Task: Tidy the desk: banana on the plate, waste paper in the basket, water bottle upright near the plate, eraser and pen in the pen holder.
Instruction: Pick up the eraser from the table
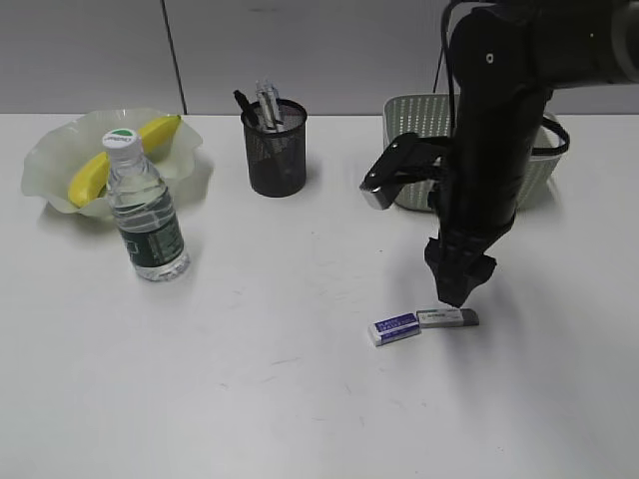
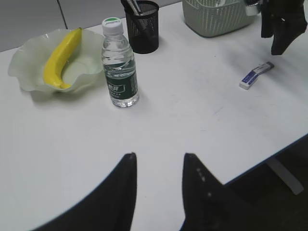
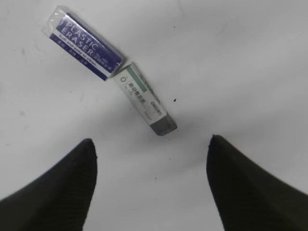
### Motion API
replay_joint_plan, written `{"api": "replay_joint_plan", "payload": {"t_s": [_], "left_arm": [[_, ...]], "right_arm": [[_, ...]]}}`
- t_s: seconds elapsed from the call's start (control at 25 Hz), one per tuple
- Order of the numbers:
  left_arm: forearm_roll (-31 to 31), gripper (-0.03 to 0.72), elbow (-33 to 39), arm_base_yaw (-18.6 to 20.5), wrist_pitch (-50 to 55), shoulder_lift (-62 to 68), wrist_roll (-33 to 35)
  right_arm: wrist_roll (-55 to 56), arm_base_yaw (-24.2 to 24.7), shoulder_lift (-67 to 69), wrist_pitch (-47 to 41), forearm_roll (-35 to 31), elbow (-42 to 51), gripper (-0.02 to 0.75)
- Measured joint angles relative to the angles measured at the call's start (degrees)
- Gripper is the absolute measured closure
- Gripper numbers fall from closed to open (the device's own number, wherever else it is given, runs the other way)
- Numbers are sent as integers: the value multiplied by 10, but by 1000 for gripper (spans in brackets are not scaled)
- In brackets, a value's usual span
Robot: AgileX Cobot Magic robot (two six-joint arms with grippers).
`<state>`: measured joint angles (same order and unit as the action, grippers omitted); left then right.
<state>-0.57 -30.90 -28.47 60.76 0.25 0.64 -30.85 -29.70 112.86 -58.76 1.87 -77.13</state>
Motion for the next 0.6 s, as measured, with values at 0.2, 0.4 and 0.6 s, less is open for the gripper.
{"api": "replay_joint_plan", "payload": {"t_s": [0.2, 0.4, 0.6], "left_arm": [[0, 441, 0, 0, 0, 0, 0], [0, 441, 0, 0, 0, 0, 0], [0, 441, 0, 0, 0, 0, 0]], "right_arm": [[-31, 0, 25, 10, -19, 0, 186], [-35, 0, 62, 11, -19, 0, 186], [-35, 0, 82, 24, -12, 0, 188]]}}
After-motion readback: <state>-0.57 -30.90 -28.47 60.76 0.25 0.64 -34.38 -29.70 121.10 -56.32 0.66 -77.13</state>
